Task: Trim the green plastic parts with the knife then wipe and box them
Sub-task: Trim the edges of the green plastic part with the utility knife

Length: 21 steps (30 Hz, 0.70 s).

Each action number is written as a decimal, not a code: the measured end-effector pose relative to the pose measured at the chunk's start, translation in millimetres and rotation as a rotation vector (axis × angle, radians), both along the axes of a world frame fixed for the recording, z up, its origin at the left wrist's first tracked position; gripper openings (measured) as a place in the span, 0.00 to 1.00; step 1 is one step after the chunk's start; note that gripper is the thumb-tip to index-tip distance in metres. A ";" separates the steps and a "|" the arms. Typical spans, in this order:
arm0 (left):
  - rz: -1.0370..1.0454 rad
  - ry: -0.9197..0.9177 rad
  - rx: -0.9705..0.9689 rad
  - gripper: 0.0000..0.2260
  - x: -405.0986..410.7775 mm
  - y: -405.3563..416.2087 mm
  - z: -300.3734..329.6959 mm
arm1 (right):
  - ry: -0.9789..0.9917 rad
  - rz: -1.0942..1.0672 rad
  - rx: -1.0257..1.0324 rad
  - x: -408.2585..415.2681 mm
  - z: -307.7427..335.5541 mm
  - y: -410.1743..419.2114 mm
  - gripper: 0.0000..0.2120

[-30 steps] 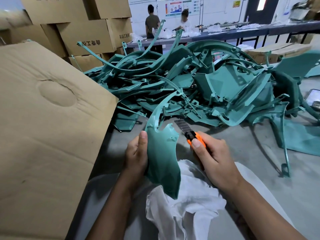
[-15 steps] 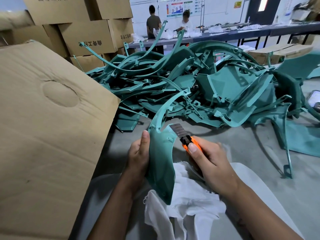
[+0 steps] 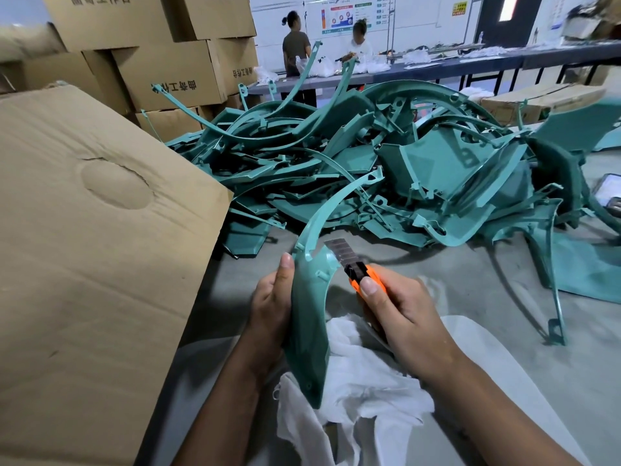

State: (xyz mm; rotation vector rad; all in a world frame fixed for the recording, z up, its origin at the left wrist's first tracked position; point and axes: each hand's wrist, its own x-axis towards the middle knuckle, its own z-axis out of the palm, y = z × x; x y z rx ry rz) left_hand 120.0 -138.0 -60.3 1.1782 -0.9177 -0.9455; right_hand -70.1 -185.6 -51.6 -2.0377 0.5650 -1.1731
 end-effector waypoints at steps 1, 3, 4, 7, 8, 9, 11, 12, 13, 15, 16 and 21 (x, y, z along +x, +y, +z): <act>-0.004 0.006 0.003 0.26 -0.6 -0.8 -0.1 | 0.009 -0.024 -0.010 0.1 0.1 -1.3 0.15; -0.001 0.002 0.005 0.26 -1.0 -2.3 0.3 | 0.021 -0.074 -0.031 -0.4 -1.2 -3.7 0.15; 0.002 -0.004 0.005 0.26 -1.1 -3.1 0.5 | 0.024 -0.094 -0.041 -0.4 -2.2 -4.2 0.15; -0.002 -0.018 0.018 0.26 -0.6 -3.0 0.2 | 0.017 -0.112 -0.067 0.6 -3.2 -2.7 0.15; -0.006 -0.024 0.029 0.26 -0.6 -2.6 -1.0 | 0.006 -0.104 -0.071 0.8 -3.2 -2.1 0.14; -0.012 -0.026 0.038 0.27 -1.2 -2.3 -1.8 | 0.000 -0.101 -0.078 0.6 -3.3 -2.1 0.14; -0.025 -0.018 0.041 0.27 -2.9 -1.4 -1.8 | 0.015 -0.140 -0.111 0.2 -5.1 -4.0 0.14; -0.033 -0.013 0.033 0.27 -2.7 -2.3 -2.3 | 0.030 -0.181 -0.130 0.1 -6.5 -5.2 0.15; -0.033 -0.025 0.029 0.27 -2.6 -2.3 -0.5 | 0.038 -0.228 -0.141 -0.1 -7.5 -6.6 0.16; -0.030 -0.048 0.011 0.26 -1.2 -2.6 1.1 | 0.013 -0.317 -0.124 -1.2 -7.9 -9.6 0.17; -0.043 -0.053 0.005 0.26 -0.6 -2.6 0.4 | -0.011 -0.346 -0.107 -3.0 -6.9 -11.3 0.17; -0.143 -0.070 0.001 0.25 -7.1 2.1 -0.2 | -0.009 -0.190 -0.099 -8.3 -4.0 -12.0 0.16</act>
